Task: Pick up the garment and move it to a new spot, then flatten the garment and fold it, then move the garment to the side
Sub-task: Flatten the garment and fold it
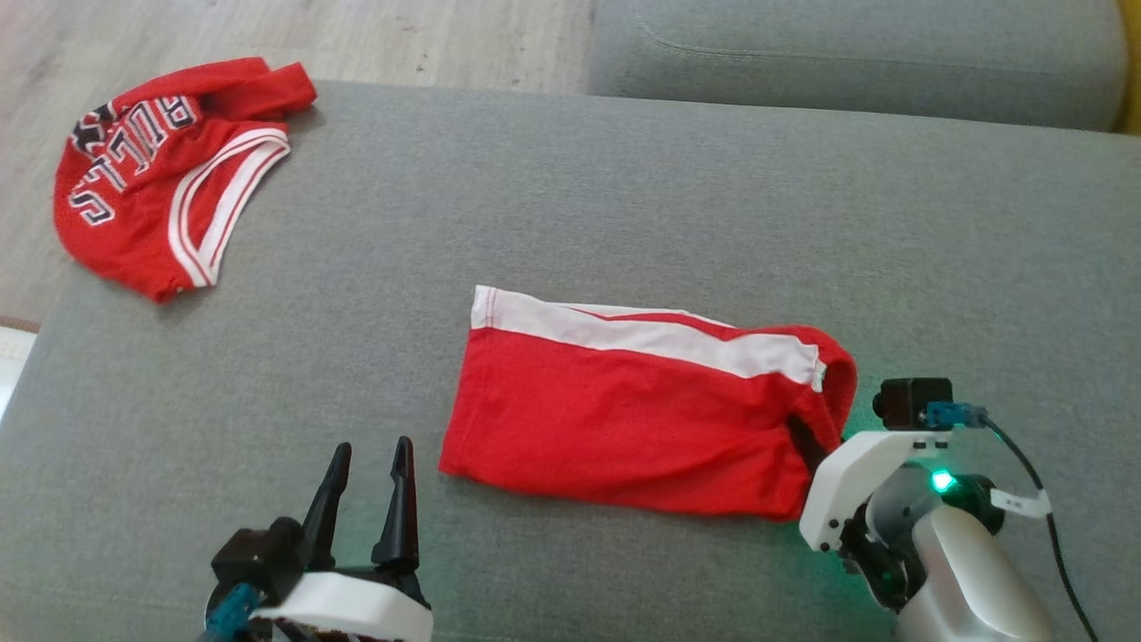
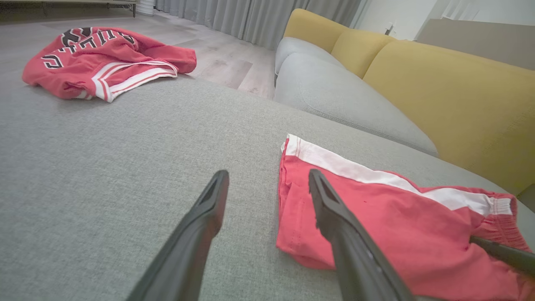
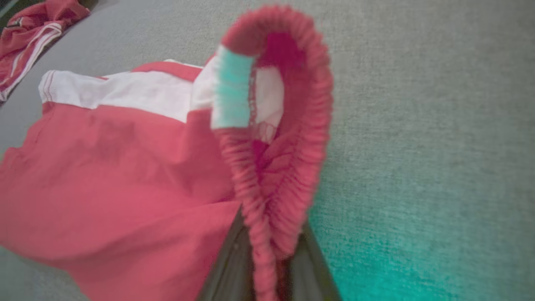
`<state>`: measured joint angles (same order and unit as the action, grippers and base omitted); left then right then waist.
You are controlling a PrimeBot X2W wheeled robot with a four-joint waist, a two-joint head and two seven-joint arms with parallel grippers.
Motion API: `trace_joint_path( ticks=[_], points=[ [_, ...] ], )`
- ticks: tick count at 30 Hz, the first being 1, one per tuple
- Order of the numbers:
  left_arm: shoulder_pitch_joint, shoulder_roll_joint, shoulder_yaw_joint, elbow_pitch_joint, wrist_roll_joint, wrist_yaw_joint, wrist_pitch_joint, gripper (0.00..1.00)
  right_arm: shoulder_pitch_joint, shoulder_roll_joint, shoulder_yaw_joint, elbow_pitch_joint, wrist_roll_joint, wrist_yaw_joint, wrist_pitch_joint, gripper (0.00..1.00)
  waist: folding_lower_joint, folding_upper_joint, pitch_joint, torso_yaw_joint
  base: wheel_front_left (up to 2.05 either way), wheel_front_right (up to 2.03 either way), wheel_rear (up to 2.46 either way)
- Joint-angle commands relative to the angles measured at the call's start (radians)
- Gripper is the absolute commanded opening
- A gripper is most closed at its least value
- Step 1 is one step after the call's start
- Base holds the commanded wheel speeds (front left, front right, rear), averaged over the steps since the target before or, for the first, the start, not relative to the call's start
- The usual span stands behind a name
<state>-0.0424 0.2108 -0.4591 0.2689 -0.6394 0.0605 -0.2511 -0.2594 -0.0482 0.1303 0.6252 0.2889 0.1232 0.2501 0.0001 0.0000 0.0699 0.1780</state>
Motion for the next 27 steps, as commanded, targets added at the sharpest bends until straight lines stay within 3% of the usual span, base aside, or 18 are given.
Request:
trace_joint_path(
  ticks=[1,6,16,23,27],
  points=[
    [-0.055,0.004,0.028,-0.023,0.010,-0.005,-0.011,1.00,-0.039,-0.002,0.029,-0.018,0.024,0.008,0.010,0.00,-0.0001,0.0000,0.001,-0.013,0.00,0.00,0.00],
    [-0.053,0.000,0.025,-0.017,0.020,-0.014,-0.011,1.00,-0.063,-0.005,0.006,-0.027,0.041,0.008,0.038,0.00,-0.0001,0.0000,-0.004,-0.059,0.00,0.00,0.00],
    [-0.053,-0.013,0.000,0.004,0.028,-0.031,-0.010,1.00,0.013,-0.131,-0.127,-0.200,0.046,0.008,0.169,0.00,-0.0001,0.0000,-0.010,-0.135,0.00,0.00,0.00],
    [-0.063,-0.019,-0.020,0.019,0.032,-0.039,-0.007,1.00,0.066,-0.077,-0.095,-0.296,0.126,0.008,0.249,0.00,-0.0001,0.0000,-0.014,-0.137,0.00,0.00,0.00],
    [-0.068,-0.024,-0.034,0.027,0.033,-0.047,-0.004,1.00,0.076,-0.033,-0.058,-0.355,0.227,0.008,0.276,0.00,-0.0001,0.0000,-0.017,-0.118,0.00,0.00,0.00]
  ],
)
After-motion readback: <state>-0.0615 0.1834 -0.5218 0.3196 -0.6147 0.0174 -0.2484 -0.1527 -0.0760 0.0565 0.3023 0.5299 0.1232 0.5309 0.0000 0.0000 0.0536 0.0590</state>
